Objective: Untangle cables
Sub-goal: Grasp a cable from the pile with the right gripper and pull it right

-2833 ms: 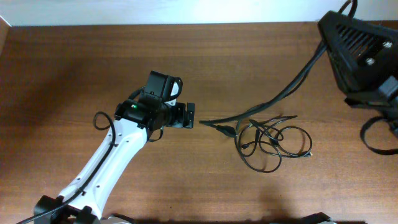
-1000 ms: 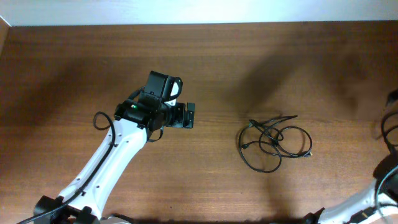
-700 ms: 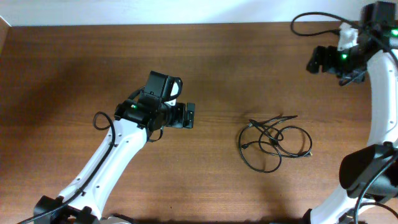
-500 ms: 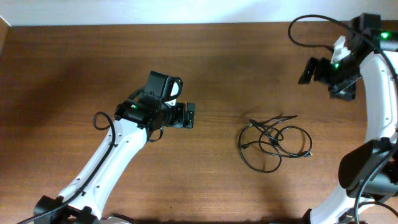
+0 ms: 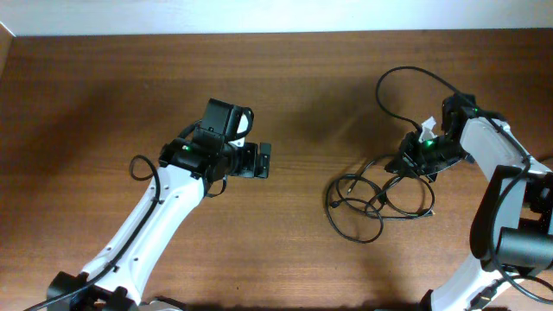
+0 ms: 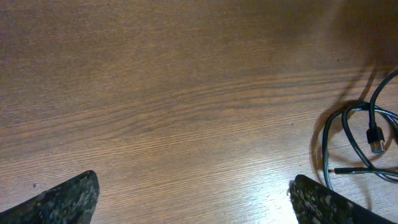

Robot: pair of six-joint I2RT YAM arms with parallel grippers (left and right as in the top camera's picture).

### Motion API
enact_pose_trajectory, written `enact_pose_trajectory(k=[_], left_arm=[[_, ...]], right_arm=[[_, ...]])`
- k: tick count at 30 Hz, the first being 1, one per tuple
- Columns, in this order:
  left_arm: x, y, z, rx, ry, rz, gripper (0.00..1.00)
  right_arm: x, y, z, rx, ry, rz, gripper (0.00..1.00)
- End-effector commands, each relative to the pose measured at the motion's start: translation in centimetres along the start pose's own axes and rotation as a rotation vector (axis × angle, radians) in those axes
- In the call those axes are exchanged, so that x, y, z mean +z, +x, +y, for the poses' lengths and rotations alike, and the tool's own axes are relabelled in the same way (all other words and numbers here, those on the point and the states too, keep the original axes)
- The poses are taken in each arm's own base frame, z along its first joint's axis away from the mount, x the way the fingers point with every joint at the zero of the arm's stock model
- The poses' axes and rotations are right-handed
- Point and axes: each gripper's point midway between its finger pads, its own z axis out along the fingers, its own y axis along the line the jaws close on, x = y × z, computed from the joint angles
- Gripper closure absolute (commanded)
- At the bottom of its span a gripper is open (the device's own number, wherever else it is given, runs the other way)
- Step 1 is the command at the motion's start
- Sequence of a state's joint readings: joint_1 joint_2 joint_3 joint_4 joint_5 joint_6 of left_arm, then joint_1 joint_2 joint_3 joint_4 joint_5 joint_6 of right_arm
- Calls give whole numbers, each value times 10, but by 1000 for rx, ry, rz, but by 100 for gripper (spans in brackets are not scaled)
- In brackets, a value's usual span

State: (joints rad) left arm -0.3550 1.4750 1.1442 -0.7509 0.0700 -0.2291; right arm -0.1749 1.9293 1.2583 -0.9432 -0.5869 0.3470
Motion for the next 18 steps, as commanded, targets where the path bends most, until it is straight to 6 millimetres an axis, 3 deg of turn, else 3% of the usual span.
enact_pose_trajectory(k=[1,4,8,12,15,18], left_arm=[[-6,-3,1,-11,-4,-21,1],[-6,-3,1,-11,-4,-21,1],[-6,-3,1,-11,-4,-21,1],[-6,-4,1,-11,-4,-22,1],[-6,-4,1,-11,-4,-22,1],[-6,-4,1,-11,-4,-22,1]], right_arm=[[-5,1,9,16,-18,-8,96],[-29,-4,21,-15,1,-65,96],[-103,-8,59,-93,28,-224,96],[-178,2,108,-185,-26,-368,96],[-259,14,153,-301,-50,-580,96],[-335,13,171,-421,76,-881,96]])
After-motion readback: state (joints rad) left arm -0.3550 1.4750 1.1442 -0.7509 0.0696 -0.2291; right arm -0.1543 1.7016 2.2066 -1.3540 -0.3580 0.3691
